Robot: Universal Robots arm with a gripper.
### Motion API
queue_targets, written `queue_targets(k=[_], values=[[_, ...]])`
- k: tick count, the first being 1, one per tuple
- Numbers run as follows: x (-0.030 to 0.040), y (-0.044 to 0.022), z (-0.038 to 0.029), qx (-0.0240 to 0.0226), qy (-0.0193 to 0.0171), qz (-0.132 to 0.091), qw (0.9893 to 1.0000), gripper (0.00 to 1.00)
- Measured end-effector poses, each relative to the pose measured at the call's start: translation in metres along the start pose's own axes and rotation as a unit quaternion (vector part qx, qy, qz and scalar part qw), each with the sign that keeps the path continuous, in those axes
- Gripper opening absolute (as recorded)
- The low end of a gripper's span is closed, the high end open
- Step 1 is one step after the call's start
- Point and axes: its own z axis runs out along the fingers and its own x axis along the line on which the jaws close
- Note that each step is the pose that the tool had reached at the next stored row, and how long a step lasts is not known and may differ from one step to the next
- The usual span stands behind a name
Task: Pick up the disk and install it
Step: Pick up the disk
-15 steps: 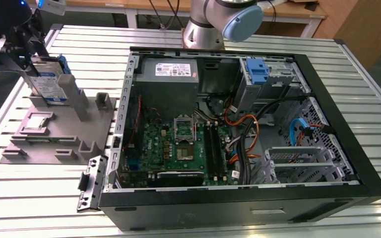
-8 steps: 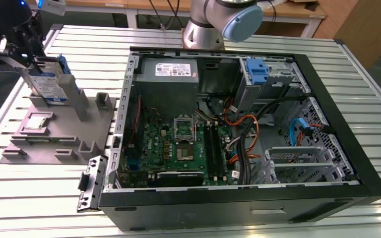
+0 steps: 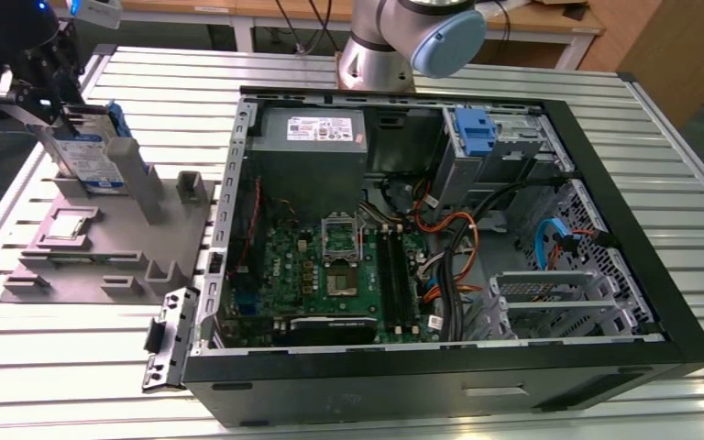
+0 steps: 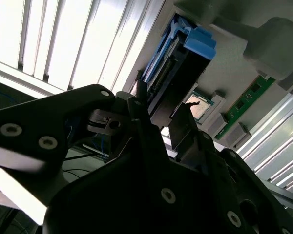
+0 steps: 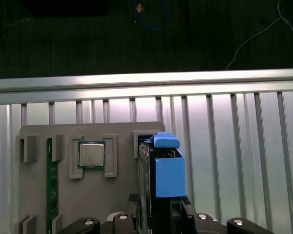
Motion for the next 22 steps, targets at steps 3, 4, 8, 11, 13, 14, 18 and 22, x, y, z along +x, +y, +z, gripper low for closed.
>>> queue_targets(k=[3, 4, 8, 11, 13, 14, 18, 22], values=[[0.0, -0.0004, 0.0002, 0.0002, -0.0001, 0.0, 1.0, 0.45], [-0.0001, -0.0008, 0.0001, 0.0001, -0.0001, 0.0, 1.0, 0.45], [-0.0001, -0.0018, 0.0001, 0.0001, -0.0001, 0.001, 1.0, 0.45], [-0.0001, -0.0019, 0.0, 0.0002, -0.0001, 0.002, 1.0, 0.45], [-0.0001, -0.0019, 0.0, 0.0002, -0.0001, 0.002, 1.0, 0.45], [-0.0001, -0.0019, 0.0, 0.0002, -0.0001, 0.002, 1.0, 0.45], [-0.0001, -0.0019, 0.0, 0.0002, -0.0001, 0.002, 1.0, 0.43], [-0.0001, -0.0019, 0.0, 0.0002, -0.0001, 0.002, 1.0, 0.36]])
